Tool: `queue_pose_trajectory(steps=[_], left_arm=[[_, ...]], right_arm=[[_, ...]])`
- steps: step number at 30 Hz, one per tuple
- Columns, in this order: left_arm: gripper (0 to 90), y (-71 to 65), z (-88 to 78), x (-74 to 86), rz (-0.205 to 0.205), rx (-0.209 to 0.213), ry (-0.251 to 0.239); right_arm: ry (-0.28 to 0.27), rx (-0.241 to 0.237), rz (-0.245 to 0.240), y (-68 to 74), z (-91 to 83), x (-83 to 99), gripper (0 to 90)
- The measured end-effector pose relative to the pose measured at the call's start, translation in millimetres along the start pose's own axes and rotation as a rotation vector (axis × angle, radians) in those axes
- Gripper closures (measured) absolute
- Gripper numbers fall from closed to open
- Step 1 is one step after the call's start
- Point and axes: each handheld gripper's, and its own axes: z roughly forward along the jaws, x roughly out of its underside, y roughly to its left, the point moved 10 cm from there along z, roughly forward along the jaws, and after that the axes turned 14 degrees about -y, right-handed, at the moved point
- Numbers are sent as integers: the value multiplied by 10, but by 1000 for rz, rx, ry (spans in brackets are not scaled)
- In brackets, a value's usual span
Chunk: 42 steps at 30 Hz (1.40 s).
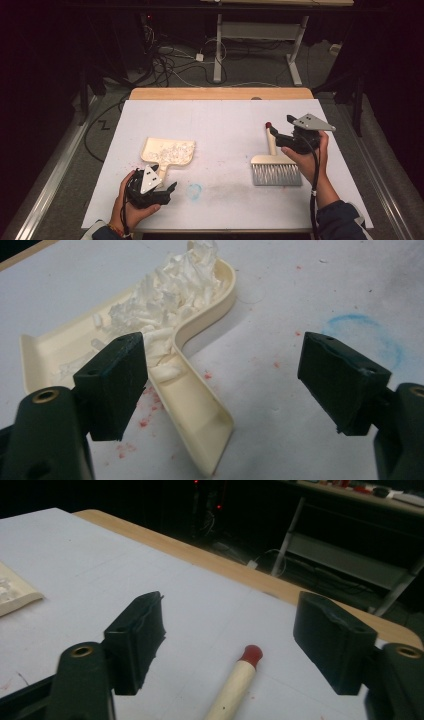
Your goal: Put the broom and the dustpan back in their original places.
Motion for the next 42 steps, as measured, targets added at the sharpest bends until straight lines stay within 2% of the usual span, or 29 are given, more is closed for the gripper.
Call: queue_pose_trajectory(steps=[4, 11, 12, 21, 22, 25, 29, 31, 33, 42], left_arm=[[194, -23, -13, 12, 4, 2, 1], [194, 0, -65, 7, -5, -8, -13], [194, -1, -68, 4, -6, -8, -15], [194, -9, -68, 6, -3, 3, -20], [194, -9, -65, 7, 0, 3, -20], [194, -19, -62, 13, 1, 9, -18], [194, -23, -67, 16, 0, 10, -19], [194, -24, -71, 15, -2, 12, -21], [193, -25, -77, 11, -1, 12, -23], [193, -20, -104, 25, 2, 14, -21]], right_arm=[[-16, 41, 0, -1, -12, -16, 186], [-10, 20, -14, 67, 12, 6, 166], [-10, 21, 0, 82, 6, 7, 166], [-25, 12, -9, 142, -22, -47, 167], [-26, 8, -2, 157, -33, -58, 168], [-22, -9, -30, 196, -57, -98, 167], [-21, -34, -37, 248, -104, -131, 166], [-15, -42, -60, 275, -131, -136, 166], [-27, -51, -52, 303, -151, -178, 168], [-51, -78, -92, 446, -212, -327, 170]])
